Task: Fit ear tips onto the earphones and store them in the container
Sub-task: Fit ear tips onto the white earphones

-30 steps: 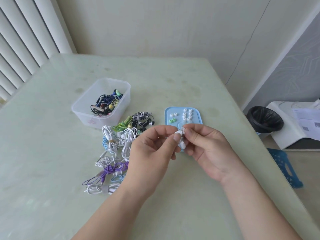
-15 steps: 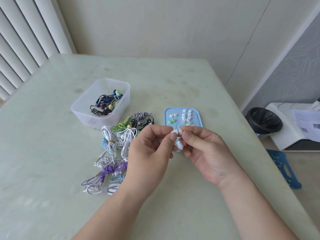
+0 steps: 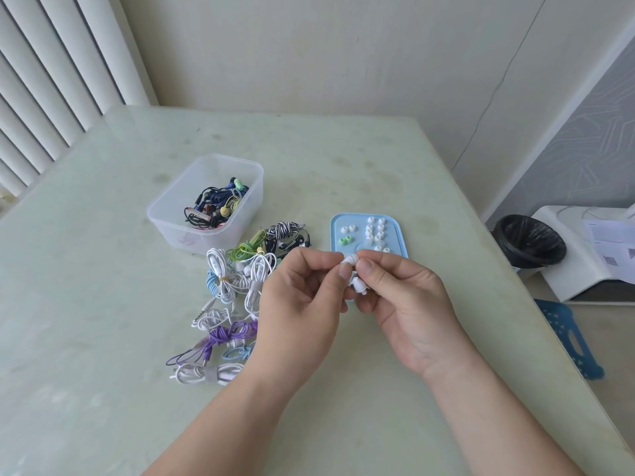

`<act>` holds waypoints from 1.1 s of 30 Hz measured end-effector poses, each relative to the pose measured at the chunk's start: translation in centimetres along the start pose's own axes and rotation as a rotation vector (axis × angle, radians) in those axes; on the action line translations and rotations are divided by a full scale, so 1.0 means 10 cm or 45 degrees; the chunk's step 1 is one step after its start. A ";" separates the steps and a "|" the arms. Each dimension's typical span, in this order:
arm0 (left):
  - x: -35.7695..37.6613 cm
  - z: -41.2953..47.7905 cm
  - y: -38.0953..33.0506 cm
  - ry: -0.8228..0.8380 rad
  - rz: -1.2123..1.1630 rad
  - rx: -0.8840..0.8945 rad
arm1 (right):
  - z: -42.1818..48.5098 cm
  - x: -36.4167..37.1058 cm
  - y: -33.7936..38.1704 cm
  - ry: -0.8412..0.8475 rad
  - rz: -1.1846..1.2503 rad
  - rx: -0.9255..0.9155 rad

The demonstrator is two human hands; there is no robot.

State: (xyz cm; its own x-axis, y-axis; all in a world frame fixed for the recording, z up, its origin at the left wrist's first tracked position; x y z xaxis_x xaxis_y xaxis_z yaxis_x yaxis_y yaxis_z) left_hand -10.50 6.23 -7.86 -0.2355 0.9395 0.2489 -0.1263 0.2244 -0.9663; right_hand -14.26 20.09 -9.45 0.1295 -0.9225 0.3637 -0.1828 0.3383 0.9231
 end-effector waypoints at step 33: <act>0.06 0.01 0.28 0.111 -0.292 -0.315 | 0.11 -0.78 0.45 -0.464 -1.046 -0.365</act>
State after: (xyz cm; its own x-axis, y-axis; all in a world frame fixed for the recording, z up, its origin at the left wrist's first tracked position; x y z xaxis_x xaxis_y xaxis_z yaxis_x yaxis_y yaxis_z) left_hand -11.11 7.44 -10.40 -0.1436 0.8734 0.4654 0.0733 0.4784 -0.8751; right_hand -17.16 28.65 -8.25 -0.2103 -0.8774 -0.4311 0.0834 -0.4555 0.8863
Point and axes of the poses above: each hand's wrist, its own z-axis towards the middle knuckle, its own x-axis out of the palm, y = z × x, the point moved 10 cm from there along z, towards the middle knuckle, and after that the axes turned 3 degrees about -z, right-handed, at the moved point
